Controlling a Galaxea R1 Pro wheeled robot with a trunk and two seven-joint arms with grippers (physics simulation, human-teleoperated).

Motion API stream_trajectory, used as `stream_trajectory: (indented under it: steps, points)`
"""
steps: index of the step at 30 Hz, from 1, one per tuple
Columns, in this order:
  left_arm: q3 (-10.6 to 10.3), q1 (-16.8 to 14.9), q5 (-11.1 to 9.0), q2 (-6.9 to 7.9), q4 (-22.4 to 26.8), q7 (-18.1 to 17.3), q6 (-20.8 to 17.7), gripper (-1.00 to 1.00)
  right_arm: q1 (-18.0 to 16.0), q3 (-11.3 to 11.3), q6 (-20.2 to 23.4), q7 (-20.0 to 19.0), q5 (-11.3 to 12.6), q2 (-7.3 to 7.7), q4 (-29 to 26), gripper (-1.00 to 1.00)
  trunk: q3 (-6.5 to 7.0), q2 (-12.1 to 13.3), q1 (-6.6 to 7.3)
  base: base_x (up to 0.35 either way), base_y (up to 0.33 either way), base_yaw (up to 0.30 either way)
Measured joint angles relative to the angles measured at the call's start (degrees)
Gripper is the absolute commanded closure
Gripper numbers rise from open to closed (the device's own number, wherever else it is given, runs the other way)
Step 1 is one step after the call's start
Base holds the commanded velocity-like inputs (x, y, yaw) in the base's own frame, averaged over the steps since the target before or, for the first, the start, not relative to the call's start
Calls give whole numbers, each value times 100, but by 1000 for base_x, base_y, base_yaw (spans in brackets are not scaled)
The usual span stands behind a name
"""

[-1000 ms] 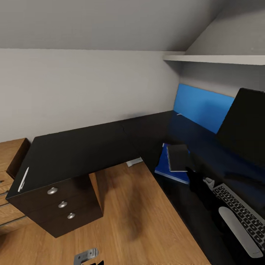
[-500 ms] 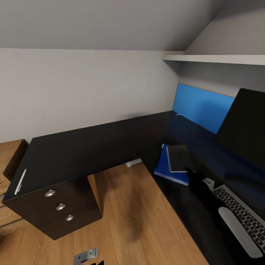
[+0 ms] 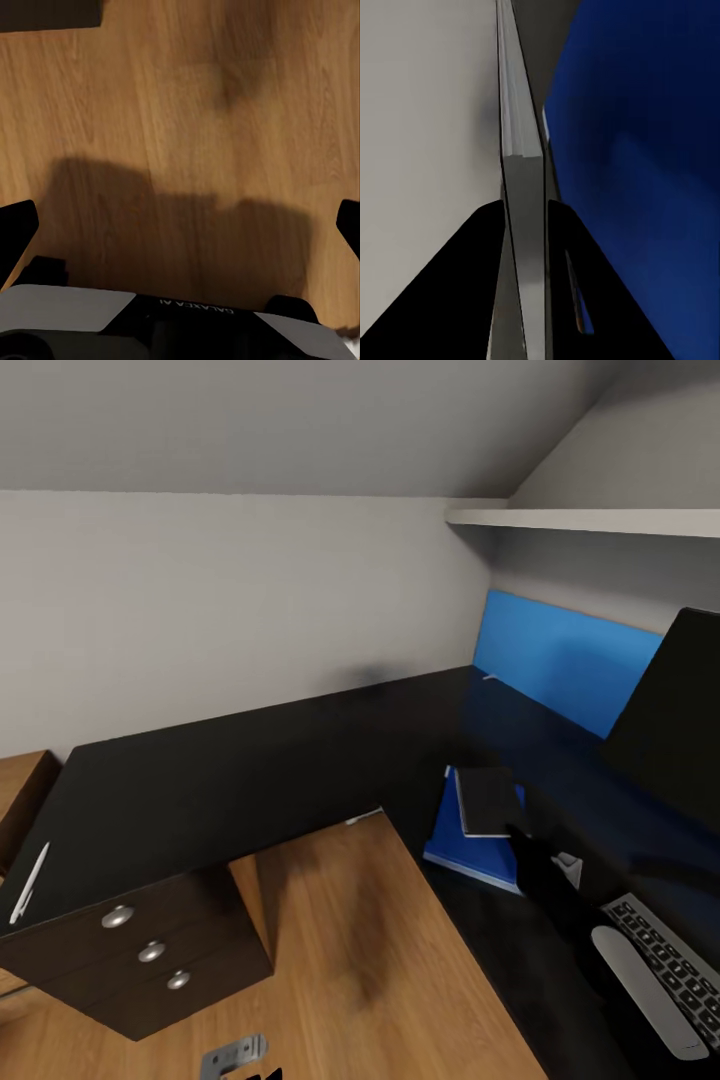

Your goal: In the bedroom, organize the workspace by keeping the computer under the desk, ensuring the monitor is on the desk, placing the keyboard on the desk next to the monitor, placing the mouse on the desk next to the keyboard, moving the folder from the swivel chair onto the desk next to the mouse, stacking the notebook on top of the folder with the pen on top of the notebook, and positioning the swivel chair next to the desk.

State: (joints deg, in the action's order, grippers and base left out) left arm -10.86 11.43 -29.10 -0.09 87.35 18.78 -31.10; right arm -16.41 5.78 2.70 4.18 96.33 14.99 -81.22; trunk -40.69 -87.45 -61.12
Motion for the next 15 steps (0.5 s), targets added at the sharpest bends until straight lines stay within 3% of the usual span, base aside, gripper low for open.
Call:
stream_trajectory:
  steps: [6,15]
  points:
    - [0,0,0,0,0,-4,2,-100,0,6,0,25,-4,-1,21,100,0,0,1,186,39,0]
    - [0,0,0,0,0,-4,2,-100,0,9,14,318,5,-1,68,100,0,0,-1,29,7,0]
